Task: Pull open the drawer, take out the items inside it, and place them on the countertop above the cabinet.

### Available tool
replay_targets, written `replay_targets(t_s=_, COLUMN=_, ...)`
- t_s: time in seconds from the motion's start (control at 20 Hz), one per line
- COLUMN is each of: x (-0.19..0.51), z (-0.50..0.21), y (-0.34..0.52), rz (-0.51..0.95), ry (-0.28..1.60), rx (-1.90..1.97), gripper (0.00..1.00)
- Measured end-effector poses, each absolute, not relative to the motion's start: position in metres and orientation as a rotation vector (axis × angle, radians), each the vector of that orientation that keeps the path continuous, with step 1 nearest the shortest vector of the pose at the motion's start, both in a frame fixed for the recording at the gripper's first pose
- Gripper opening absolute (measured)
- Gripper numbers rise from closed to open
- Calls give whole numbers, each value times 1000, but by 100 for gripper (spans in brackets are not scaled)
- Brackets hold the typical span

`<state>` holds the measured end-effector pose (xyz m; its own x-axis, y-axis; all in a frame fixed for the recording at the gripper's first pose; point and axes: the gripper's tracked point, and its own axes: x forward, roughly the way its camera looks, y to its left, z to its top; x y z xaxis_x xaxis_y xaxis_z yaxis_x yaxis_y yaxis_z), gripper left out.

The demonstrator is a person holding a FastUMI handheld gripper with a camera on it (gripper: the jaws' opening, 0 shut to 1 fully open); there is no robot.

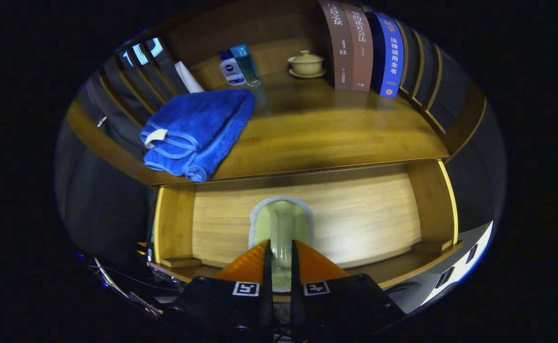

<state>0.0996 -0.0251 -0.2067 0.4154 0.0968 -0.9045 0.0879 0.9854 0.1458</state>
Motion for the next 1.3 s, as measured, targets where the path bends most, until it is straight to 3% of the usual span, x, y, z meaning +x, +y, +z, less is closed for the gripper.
replay_targets(t_s=0.25, x=154, z=-174, y=-39, rz=-30, ry=1067, rx=128, gripper=18)
replay_targets(t_s=0.6, x=252, z=-195, y=-57, rz=-85, ry=1065, rx=56, gripper=18)
replay_targets(t_s=1.0, x=288, z=-214, y=-66, rz=-104, ry=1096, rx=41, gripper=19)
replay_targets(t_s=1.3, x=282, z=-198, y=-53, rz=-54, ry=1068, rx=22, gripper=62)
